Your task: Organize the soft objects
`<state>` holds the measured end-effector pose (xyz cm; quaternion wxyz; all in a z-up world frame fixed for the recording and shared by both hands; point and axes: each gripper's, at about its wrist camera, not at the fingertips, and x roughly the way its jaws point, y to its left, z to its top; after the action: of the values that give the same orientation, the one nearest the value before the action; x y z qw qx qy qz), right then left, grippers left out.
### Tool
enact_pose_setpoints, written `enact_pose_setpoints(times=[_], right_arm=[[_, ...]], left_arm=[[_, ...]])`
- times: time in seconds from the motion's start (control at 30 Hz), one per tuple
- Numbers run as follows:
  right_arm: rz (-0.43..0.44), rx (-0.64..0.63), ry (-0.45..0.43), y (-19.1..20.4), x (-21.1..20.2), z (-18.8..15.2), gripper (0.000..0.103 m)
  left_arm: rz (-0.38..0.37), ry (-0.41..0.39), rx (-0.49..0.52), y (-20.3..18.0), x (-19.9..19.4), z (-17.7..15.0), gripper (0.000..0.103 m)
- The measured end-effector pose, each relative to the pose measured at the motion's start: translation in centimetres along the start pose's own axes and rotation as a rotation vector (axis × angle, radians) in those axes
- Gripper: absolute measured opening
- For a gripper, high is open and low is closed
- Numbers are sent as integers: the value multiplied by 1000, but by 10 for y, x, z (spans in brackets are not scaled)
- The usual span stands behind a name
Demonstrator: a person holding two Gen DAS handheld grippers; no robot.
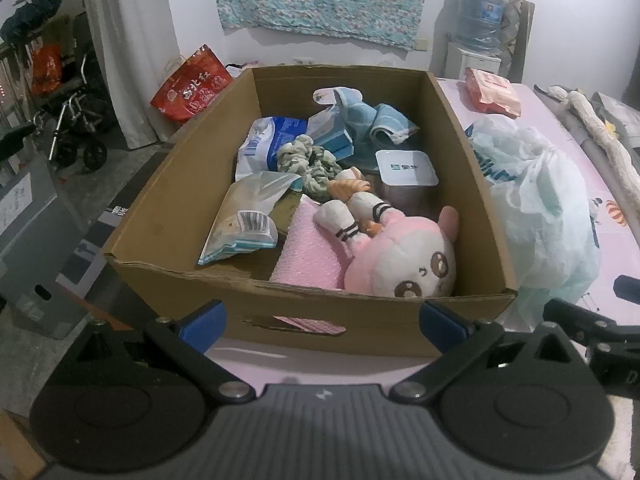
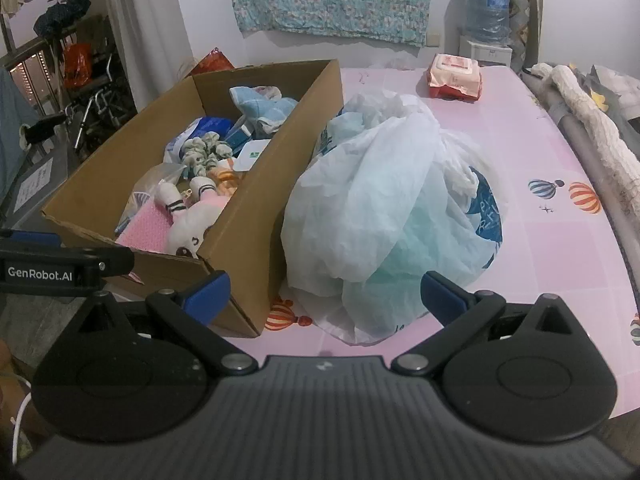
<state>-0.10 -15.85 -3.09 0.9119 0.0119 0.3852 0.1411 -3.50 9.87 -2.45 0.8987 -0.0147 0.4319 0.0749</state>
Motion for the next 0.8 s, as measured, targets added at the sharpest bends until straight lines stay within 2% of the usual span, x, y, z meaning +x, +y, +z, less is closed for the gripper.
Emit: enact_pose_setpoints(times=[0.8], right_arm=[[-2,-3,-4,1,-1,0,102]], left_arm=[[9,-3,3,2,0,0,103]])
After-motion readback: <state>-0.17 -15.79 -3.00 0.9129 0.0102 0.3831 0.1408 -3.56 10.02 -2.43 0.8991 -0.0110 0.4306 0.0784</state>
